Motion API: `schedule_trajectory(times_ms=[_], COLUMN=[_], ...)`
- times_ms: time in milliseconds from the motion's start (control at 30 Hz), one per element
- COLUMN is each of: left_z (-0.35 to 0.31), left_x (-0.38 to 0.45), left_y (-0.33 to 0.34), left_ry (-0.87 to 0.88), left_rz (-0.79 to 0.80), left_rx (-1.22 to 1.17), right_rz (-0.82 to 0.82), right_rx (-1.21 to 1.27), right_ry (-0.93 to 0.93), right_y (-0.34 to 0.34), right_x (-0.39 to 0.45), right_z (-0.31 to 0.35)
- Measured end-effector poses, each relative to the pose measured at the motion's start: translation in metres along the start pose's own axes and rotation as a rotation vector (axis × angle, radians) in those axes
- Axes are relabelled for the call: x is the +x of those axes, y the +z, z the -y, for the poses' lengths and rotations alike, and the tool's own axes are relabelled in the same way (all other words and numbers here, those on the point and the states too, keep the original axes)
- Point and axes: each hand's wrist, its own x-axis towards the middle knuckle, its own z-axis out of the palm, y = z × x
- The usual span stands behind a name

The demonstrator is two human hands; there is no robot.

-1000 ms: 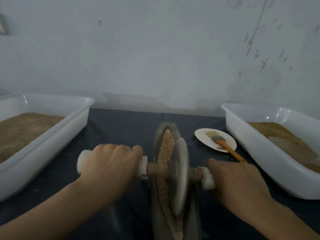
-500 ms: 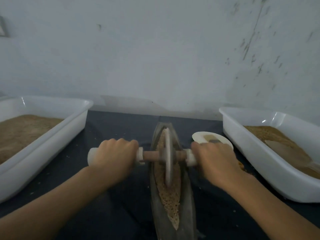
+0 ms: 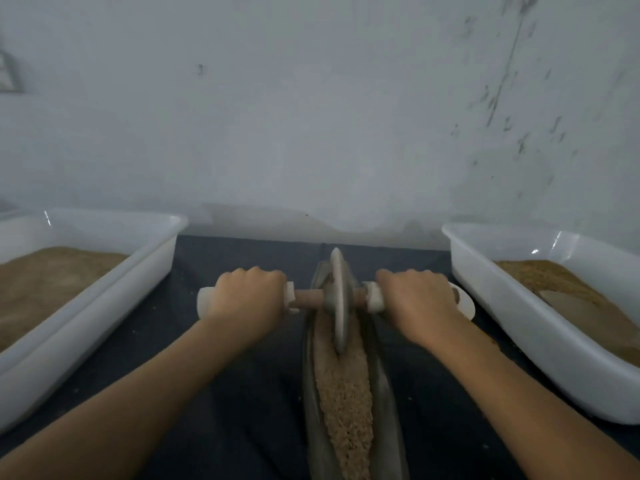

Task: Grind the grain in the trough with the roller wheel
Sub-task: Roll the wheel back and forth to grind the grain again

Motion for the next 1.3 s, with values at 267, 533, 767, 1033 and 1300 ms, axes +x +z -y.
schedule_trajectory(times_ms=[267, 533, 767, 1033, 1300], left_z=[-0.001, 0.004, 0.001, 0.004, 0.003], left_x=[-0.035, -0.095, 0.007, -0.052, -0.107], left_y=[-0.022, -0.048, 0.0, -0.018, -0.05], left_ry=[0.099, 0.172, 0.035, 0.075, 0.165], left_rz=[0.064, 0.144, 0.015, 0.101, 0.08], left_rx=[0.024, -0.019, -0.051, -0.06, 0.028], right_rz=[0.035, 0.213, -0.014, -0.061, 0.209], right_rx=[0.134, 0.093, -0.018, 0.041, 0.11], right_ry=[-0.028, -0.089, 0.049, -0.121, -0.119], right_y=[-0.015, -0.052, -0.007, -0.03, -0.061], right_x=[-0.04, -0.095, -0.007, -0.05, -0.1], right_z=[-0.001, 0.006, 0.006, 0.009, 0.008])
